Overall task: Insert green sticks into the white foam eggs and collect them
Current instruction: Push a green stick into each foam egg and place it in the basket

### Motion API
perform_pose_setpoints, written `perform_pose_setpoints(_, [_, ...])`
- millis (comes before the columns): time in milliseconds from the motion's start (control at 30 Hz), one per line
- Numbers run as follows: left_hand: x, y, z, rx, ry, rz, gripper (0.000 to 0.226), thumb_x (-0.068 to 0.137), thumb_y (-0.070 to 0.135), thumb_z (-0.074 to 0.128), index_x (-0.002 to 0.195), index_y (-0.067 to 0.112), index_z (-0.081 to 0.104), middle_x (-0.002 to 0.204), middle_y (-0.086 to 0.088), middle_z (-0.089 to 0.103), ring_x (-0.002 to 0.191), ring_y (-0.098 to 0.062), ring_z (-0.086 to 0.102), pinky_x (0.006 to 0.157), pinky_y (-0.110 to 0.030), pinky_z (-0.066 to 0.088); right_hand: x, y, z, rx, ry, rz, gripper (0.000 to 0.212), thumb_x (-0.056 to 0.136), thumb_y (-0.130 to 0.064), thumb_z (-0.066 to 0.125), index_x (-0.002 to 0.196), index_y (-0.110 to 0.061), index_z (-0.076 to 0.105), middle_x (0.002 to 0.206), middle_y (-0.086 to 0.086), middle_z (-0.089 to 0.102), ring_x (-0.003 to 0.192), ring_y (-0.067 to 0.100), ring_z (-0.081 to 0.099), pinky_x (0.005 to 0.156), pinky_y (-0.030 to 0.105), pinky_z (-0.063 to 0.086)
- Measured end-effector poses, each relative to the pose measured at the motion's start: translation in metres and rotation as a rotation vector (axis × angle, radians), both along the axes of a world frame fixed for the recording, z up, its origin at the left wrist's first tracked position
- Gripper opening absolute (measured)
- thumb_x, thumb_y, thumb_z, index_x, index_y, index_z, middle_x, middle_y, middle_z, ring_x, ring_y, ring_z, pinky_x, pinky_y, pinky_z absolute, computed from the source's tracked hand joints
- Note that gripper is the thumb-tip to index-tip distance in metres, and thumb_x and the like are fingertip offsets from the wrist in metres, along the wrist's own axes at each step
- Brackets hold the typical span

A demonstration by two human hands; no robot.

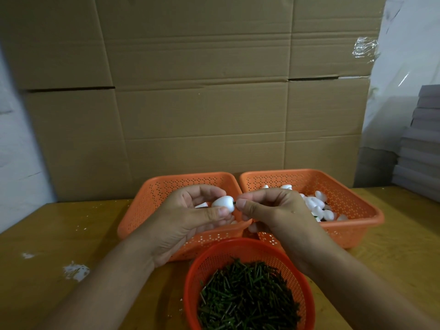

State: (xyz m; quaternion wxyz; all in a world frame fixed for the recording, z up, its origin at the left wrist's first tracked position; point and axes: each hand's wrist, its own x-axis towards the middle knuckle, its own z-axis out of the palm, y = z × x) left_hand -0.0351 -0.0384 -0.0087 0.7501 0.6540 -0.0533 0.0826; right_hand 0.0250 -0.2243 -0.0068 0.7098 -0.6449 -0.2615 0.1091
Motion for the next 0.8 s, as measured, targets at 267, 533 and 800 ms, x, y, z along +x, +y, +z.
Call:
perform_pose_setpoints(267, [0.000, 0.001, 0.000, 0.029, 0.005, 0.004, 0.034, 0.062, 0.013, 0.089, 0.093, 0.019, 0.078, 0.105, -0.006, 0.076, 0.096, -0.027, 0.074, 0.079, -0.029, 0.059, -0.001, 0.001, -0.002, -0.002, 0.021, 0.004, 0.008, 0.086, -0.009, 0.073, 0.080, -0.008, 0.079, 0.065, 0.008, 0.066, 0.056, 0.012, 0.058, 0.053, 0.020, 0.049])
perform_pose_setpoints(533, [-0.002, 0.001, 0.005, 0.043, -0.015, 0.068, 0.046, 0.063, 0.023, 0.089, 0.107, 0.025, 0.075, 0.112, -0.010, 0.074, 0.094, -0.028, 0.070, 0.080, -0.033, 0.060, 0.000, 0.003, -0.006, -0.081, 0.020, 0.021, 0.008, 0.087, -0.017, 0.074, 0.086, -0.011, 0.078, 0.073, 0.012, 0.070, 0.058, 0.014, 0.060, 0.055, 0.022, 0.049])
perform_pose_setpoints(800, [-0.003, -0.004, 0.005, 0.052, -0.059, 0.098, 0.033, 0.068, 0.022, 0.086, 0.099, 0.027, 0.076, 0.105, -0.007, 0.075, 0.088, -0.027, 0.069, 0.073, -0.028, 0.059, 0.000, 0.009, -0.011, -0.137, 0.007, 0.056, 0.008, 0.087, -0.014, 0.075, 0.089, -0.006, 0.078, 0.069, 0.000, 0.071, 0.059, 0.003, 0.063, 0.054, 0.015, 0.047])
